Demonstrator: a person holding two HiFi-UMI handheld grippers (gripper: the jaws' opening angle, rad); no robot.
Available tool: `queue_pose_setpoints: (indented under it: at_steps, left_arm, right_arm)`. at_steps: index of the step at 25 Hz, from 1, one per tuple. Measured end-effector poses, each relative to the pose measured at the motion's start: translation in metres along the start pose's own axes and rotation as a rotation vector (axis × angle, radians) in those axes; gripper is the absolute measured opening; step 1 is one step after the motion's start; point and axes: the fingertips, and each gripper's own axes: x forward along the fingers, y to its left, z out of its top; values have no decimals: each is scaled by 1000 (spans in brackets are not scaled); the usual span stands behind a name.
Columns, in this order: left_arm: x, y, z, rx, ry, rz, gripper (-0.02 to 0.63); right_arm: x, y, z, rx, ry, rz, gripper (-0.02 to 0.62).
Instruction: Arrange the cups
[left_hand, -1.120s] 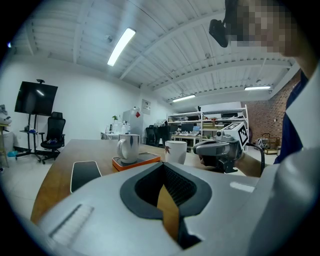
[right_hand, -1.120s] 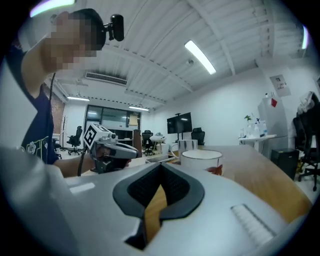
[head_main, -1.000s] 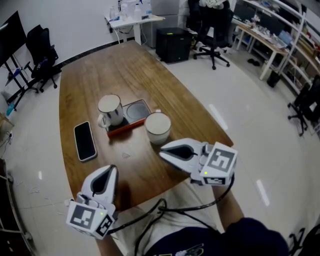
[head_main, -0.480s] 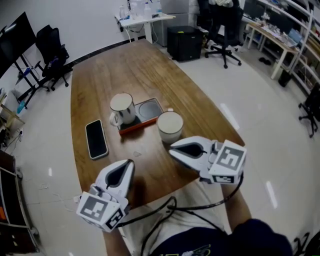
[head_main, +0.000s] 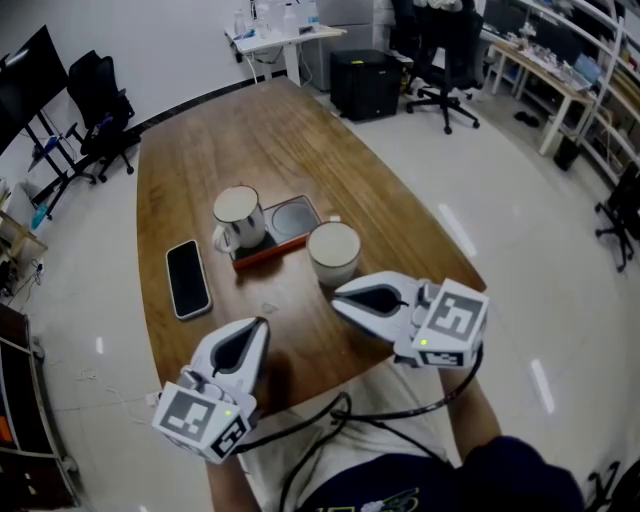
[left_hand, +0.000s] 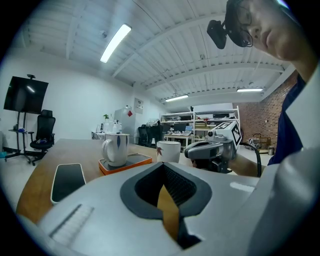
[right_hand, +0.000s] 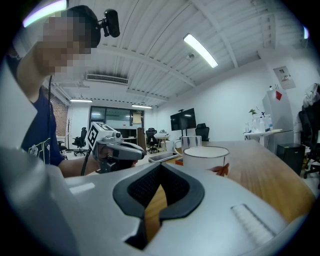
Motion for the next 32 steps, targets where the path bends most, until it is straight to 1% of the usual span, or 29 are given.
queue_pose_setpoints:
  at_steps: [28,32]
  left_arm:
    - [-1,1,0,-3,-1,6,3]
    - [-1,1,1,-2,0,6,3]
  right_arm:
    - [0,2,1,-1,-5,5,0]
    - [-2,6,1,2,1,43,80]
